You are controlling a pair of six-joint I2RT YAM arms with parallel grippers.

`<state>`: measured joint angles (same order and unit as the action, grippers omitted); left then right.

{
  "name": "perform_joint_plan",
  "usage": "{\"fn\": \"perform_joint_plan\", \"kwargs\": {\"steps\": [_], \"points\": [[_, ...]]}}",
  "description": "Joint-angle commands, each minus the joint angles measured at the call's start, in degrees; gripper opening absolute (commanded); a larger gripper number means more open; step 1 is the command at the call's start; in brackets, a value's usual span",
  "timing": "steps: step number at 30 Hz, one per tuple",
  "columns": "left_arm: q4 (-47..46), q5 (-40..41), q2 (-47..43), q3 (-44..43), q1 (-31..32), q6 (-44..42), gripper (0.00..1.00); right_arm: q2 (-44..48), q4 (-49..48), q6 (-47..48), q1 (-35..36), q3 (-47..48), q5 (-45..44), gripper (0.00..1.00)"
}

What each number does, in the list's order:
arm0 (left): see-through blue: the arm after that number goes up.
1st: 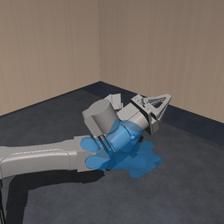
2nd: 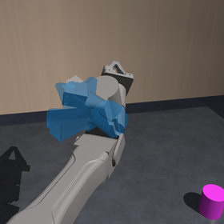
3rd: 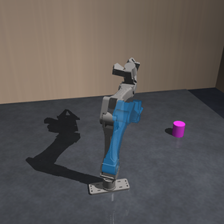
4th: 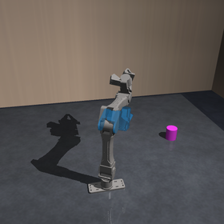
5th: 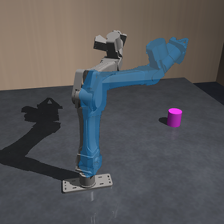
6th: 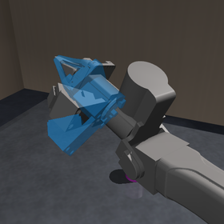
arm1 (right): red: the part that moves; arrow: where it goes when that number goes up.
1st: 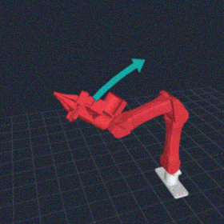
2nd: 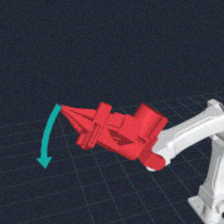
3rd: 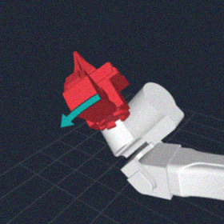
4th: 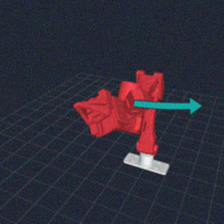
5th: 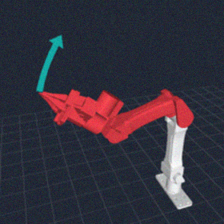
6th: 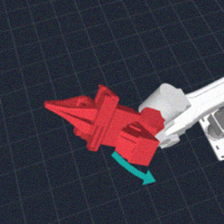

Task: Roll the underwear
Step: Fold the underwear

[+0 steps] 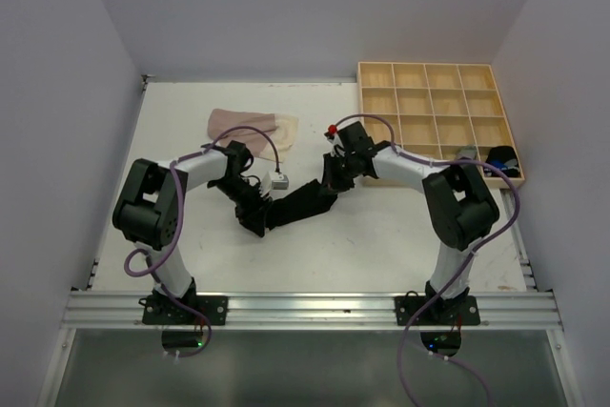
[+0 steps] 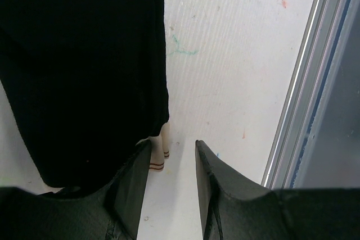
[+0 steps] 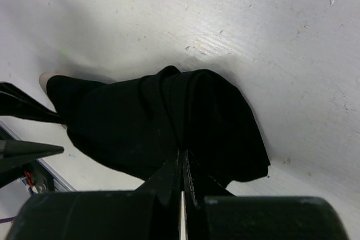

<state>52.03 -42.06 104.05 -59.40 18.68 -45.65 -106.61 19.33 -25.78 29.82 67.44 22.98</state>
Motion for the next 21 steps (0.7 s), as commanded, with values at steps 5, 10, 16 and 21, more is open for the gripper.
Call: {"fn": "perform_joint_plan", "kwargs": {"steps": [5,10,16,21], "points": [[-3.1,18.6,4.1,4.9,0.1,-2.7,0.45,1.0,1.7,4.1,-0.3,-0.2,-3.0,0.0],[-2.9,19.0,3.6,6.0,0.1,-3.0,0.45,-1.8,1.7,5.8,-0.2,-1.3,-5.8,0.0],[-2.9,19.3,3.3,6.4,0.1,-3.0,0.45,-3.9,1.1,6.2,0.0,-0.8,-5.9,0.0],[-1.9,16.3,1.1,4.9,0.1,-3.0,0.46,-3.6,0.8,6.1,1.0,-0.7,-5.3,0.0]]}}
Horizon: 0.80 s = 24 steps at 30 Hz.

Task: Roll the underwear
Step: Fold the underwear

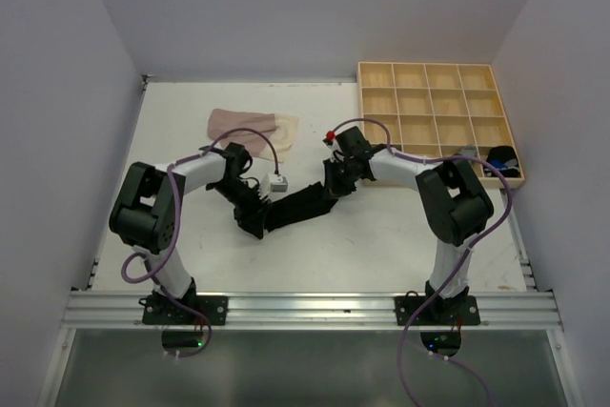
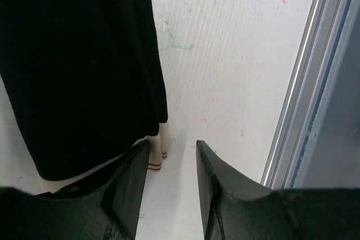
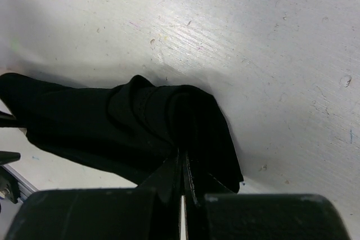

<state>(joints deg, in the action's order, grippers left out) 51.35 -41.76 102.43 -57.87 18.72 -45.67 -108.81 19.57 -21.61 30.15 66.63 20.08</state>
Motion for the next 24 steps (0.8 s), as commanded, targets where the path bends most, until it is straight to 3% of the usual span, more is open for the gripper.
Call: {"fn": "perform_joint_plan", "kwargs": {"steps": [1,13,24], "points": [[-0.3,15.1,1.2,2.2,0.0,-3.2,0.46,-1.5,0.6,2.1,0.6,0.2,-2.3,0.0],[7.2,-0.2,-9.9,-10.7,0.0,-3.8,0.48,-1.5,0.6,2.8,0.6,0.3,-2.3,0.0],[-1.8,-7.0,-0.2,-8.0,0.0,5.2,0.44,0.0,-0.9,2.8,0.7,-1.2,-1.7,0.0]]}}
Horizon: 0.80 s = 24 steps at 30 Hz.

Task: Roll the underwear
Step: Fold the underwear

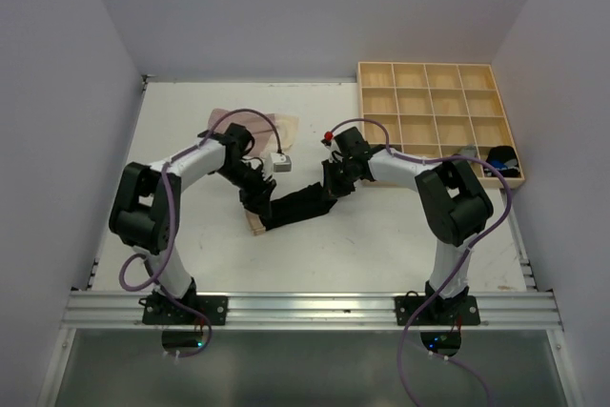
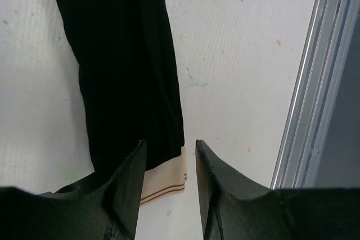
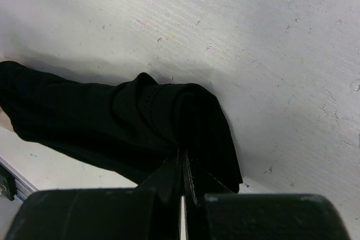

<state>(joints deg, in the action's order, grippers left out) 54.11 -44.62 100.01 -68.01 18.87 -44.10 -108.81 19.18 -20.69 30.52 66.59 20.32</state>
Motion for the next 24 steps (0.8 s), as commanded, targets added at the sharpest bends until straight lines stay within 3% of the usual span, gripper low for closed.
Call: {"fn": "perform_joint_plan", "kwargs": {"steps": [1,4,12,16,18,24], "points": [[-4.9,-4.2,3.7,2.6,-0.2,3.8,0.43,-0.1,-0.4,2.0,0.3,-1.2,-1.9,0.0],[-5.4,-2.6,6.4,4.4,-0.2,3.7,0.42,0.9,0.1,2.2,0.2,-1.2,-1.9,0.0],[-8.0,4.2,8.3,8.4,-0.2,3.5,0.38,10.8,1.9,-0.3,0.2,0.9,-5.7,0.15],[-8.8,5.0,7.1,9.4,-0.2,3.1,0.39,15.7,-1.9,-9.2,0.2,0.2,-5.8,0.11],[-9.2,5.0,6.8,9.8,-0.1,3.2,0.4,16.5,-8.6,-14.0,0.5,-1.4,-4.0,0.1],[-9.6,4.6,5.8,10.5,-0.1,3.5,0.46,11.0,-18.9,-27.6,4.3,-4.1,-3.3,0.06]]}}
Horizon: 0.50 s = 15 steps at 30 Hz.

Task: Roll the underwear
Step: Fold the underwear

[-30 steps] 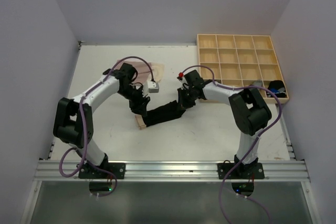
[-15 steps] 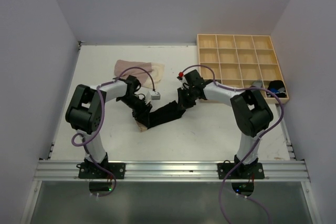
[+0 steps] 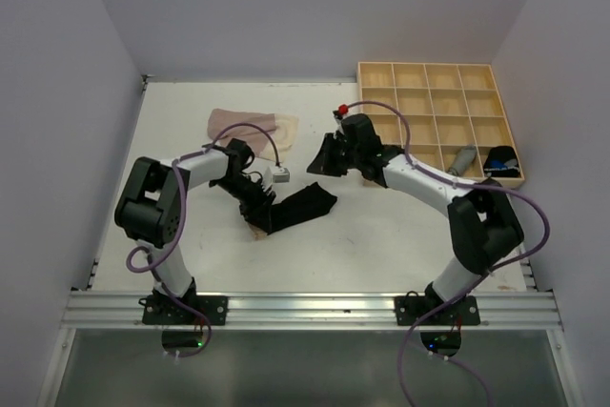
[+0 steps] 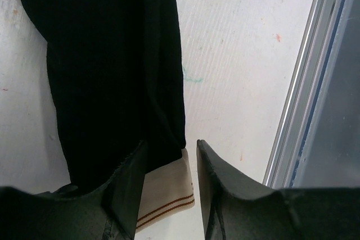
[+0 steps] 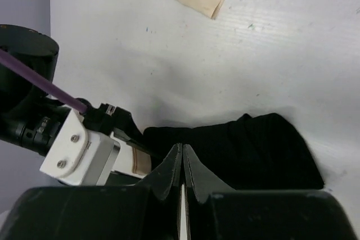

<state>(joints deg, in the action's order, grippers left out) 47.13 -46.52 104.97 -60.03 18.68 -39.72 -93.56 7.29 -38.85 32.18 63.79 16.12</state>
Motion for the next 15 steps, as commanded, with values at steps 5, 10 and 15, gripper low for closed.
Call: {"fn": "perform_joint_plan", "kwargs": {"steps": [5,10,15], "points": [[-3.0,6.7,-0.1,3.1,0.1,-0.8,0.52,-10.1,-12.0,-14.6,6.8,-0.8,1.5,0.02],[-3.3,6.5,-1.9,4.0,0.1,-1.0,0.55,-11.2,-15.4,-16.5,8.9,-6.0,3.0,0.01],[-3.1,5.7,-3.7,4.0,0.1,-1.0,0.55,-11.1,-15.7,-15.1,9.9,-11.0,3.8,0.0]]}}
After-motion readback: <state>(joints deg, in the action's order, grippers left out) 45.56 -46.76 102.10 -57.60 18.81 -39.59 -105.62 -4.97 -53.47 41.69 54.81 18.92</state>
